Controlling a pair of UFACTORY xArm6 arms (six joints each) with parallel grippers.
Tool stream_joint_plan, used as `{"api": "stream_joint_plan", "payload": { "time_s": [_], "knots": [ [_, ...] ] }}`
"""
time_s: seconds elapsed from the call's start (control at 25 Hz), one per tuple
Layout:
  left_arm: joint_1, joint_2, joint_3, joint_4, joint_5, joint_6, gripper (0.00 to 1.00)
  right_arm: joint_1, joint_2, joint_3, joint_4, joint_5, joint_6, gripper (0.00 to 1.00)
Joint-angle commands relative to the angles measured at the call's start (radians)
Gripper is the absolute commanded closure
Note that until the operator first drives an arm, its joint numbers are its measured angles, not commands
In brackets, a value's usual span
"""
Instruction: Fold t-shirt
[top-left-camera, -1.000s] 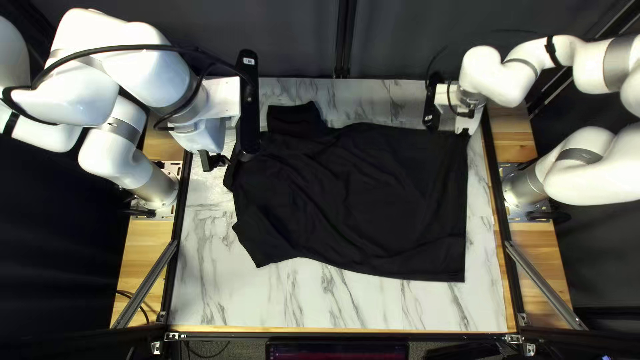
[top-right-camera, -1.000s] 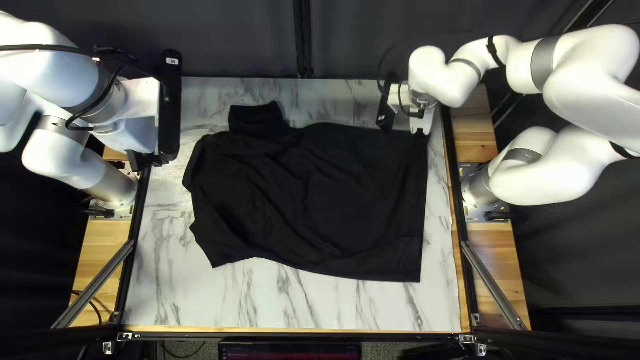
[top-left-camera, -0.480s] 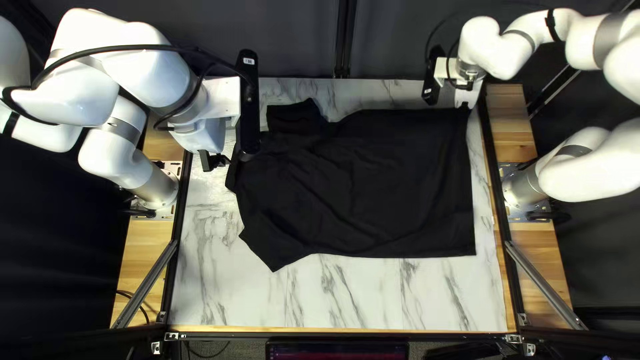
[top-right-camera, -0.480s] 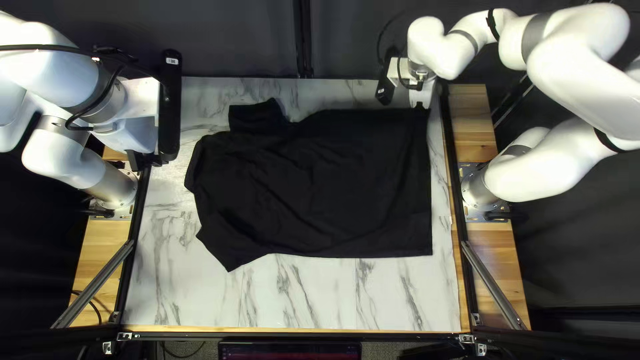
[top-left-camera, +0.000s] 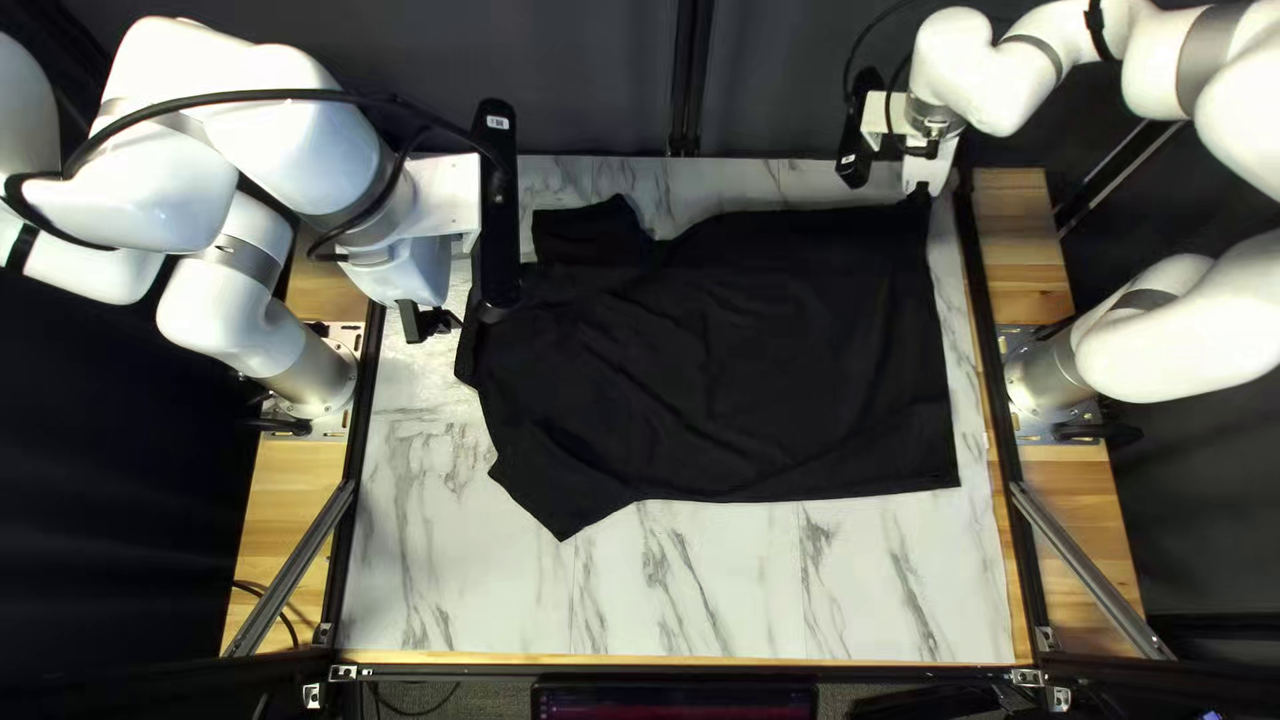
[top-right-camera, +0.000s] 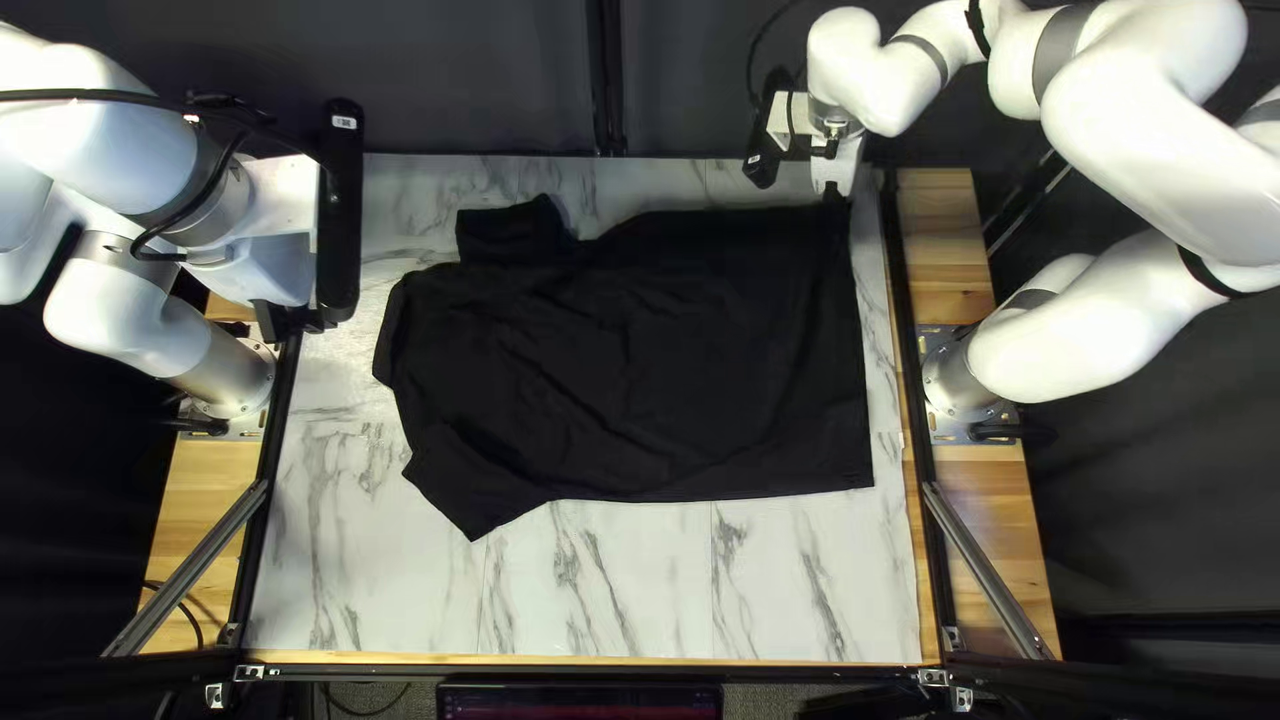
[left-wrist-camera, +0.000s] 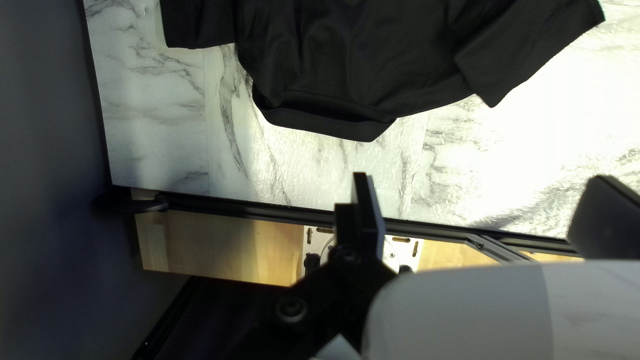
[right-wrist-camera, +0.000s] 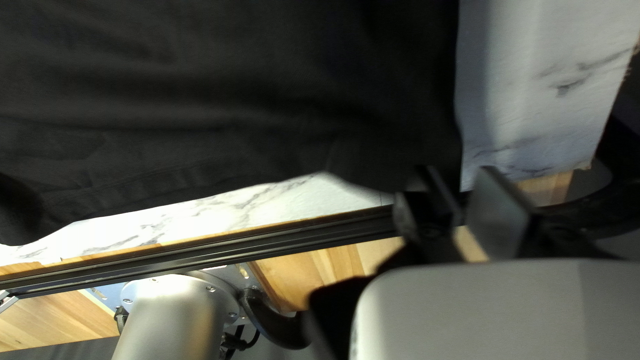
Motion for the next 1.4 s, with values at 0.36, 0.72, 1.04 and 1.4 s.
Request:
{"api": "stream_joint_plan", "payload": {
  "time_s": [0.36, 0.72, 1.04, 1.4],
  "knots": [
    [0.0, 0.0, 0.0, 0.0, 0.0, 0.0, 0.0, 0.506, -0.353, 0.171, 0.066, 0.197, 0.384, 0.0],
    [0.0, 0.0, 0.0, 0.0, 0.0, 0.0, 0.0, 1.011, -0.296, 0.18, 0.185, 0.196, 0.781, 0.0],
    [0.0, 0.0, 0.0, 0.0, 0.0, 0.0, 0.0, 1.273, -0.09, 0.142, 0.306, 0.084, 0.998, 0.0],
    [0.0, 0.0, 0.0, 0.0, 0.0, 0.0, 0.0, 1.401, -0.027, 0.218, 0.374, -0.06, 1.128, 0.0]
  ]
}}
